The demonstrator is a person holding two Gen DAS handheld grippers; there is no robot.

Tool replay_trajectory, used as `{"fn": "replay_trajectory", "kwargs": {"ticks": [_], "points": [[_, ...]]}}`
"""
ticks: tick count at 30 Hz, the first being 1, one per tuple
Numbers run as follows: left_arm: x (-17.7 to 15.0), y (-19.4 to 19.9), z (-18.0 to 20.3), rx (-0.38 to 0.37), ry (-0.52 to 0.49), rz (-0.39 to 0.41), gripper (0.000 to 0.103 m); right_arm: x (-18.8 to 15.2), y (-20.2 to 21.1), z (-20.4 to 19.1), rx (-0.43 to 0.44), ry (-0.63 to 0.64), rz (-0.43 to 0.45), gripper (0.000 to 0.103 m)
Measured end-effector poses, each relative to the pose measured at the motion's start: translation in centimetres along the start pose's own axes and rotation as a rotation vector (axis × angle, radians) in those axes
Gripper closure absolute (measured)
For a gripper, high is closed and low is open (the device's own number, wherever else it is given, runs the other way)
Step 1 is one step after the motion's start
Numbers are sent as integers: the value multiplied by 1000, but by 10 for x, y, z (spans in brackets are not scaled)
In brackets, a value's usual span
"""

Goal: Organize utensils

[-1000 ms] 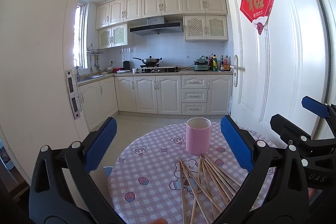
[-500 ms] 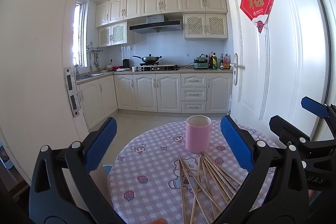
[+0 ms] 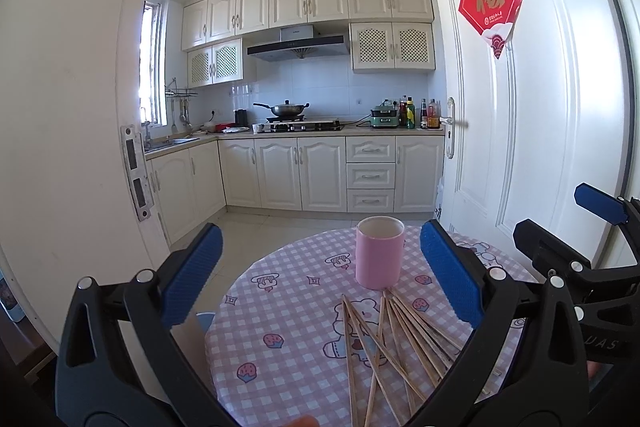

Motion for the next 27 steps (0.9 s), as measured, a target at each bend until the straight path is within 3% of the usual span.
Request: {"fn": "replay_trajectory", "kwargs": {"ticks": [12,19,27], "points": [[-4,-25,2,-39,-15,-68,6,-5,-25,4,-8,15,-44,7],[-20,-74,1,-152,16,-207,6,-17,-64,10,21,4,-163,7],[-61,-136,1,-225,87,-414,6,-40,-110,29,-27,11,-291,7]]}}
Point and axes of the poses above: each gripper's, at about its wrist camera, not at the fingertips, and y roughly against the way its jaws point, z to its right, x to its top, the point moved 2 cm from there along -y, roughly the way its jaws point, and after that the axes turned 14 degrees about -y, right-handed, at the moved point
